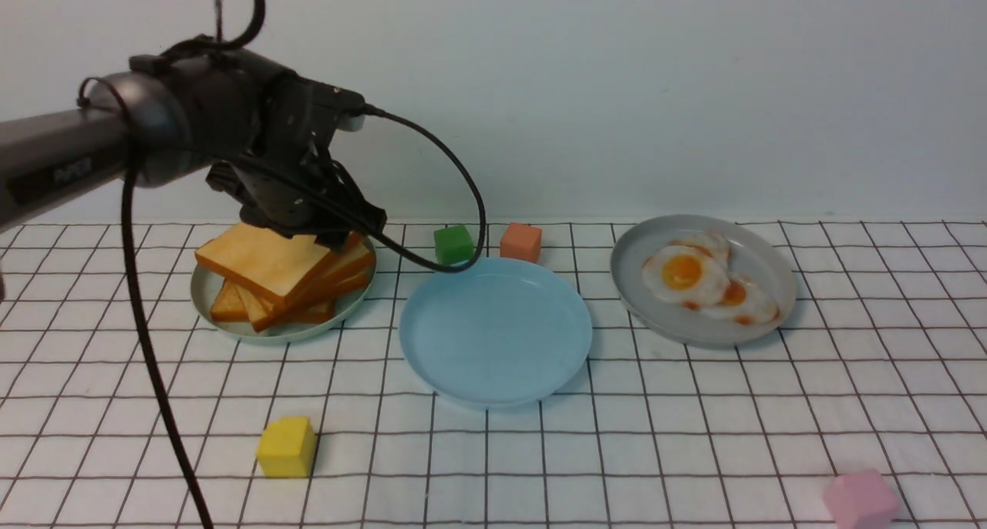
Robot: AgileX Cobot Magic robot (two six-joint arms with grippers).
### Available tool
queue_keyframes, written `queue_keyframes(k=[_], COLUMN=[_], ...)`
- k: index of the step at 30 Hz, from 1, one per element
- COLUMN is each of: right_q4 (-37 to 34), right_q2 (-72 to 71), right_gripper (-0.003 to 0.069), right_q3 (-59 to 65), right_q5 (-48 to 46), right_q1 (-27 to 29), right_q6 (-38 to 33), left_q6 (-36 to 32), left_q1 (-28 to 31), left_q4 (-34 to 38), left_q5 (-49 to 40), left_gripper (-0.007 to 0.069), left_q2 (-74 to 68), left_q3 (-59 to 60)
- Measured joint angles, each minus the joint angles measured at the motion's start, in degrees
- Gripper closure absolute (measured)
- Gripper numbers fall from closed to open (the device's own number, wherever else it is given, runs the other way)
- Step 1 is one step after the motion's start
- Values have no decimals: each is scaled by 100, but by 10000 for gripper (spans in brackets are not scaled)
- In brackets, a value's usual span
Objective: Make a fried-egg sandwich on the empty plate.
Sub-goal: Use the left arm to grab a slice of bread, then use the left arm to put a slice of bread into the empty plate in the middle
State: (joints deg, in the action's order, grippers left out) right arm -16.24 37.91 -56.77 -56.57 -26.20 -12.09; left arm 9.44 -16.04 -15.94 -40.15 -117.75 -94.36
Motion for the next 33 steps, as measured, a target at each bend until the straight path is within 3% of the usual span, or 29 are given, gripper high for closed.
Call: queue_keyframes(k=[9, 14, 20, 23, 24, 27, 33], right_q4=[0, -30, -66, -71, -71, -71, -71], right_q2=[0, 0, 0, 0, 0, 0, 0], right_gripper=[641, 637, 632, 629, 628, 624, 619], right_q3=[0, 0, 0, 0, 0, 0, 0], right_q5=[0, 0, -5, -5, -5, -5, -5], right_q1=[-6, -6, -6, -6, -6, -6, -6], right_q6=[0, 0, 0, 0, 0, 0, 0], left_q6=[0, -6, -27, -27, -27, -27, -27], left_q1=[-13, -13, -19, -19, -19, -80, -948], left_q4=[-294, -307, -290, -236, -201, -178, -84], left_q5=[31, 13, 0, -71, -171, -368, -675], left_gripper=[217, 369, 419, 503, 562, 575, 575], left_q2=[-410, -420, -288, -133, 28, 346, 916], left_q3=[-92, -104, -98, -94, -94, -100, -136])
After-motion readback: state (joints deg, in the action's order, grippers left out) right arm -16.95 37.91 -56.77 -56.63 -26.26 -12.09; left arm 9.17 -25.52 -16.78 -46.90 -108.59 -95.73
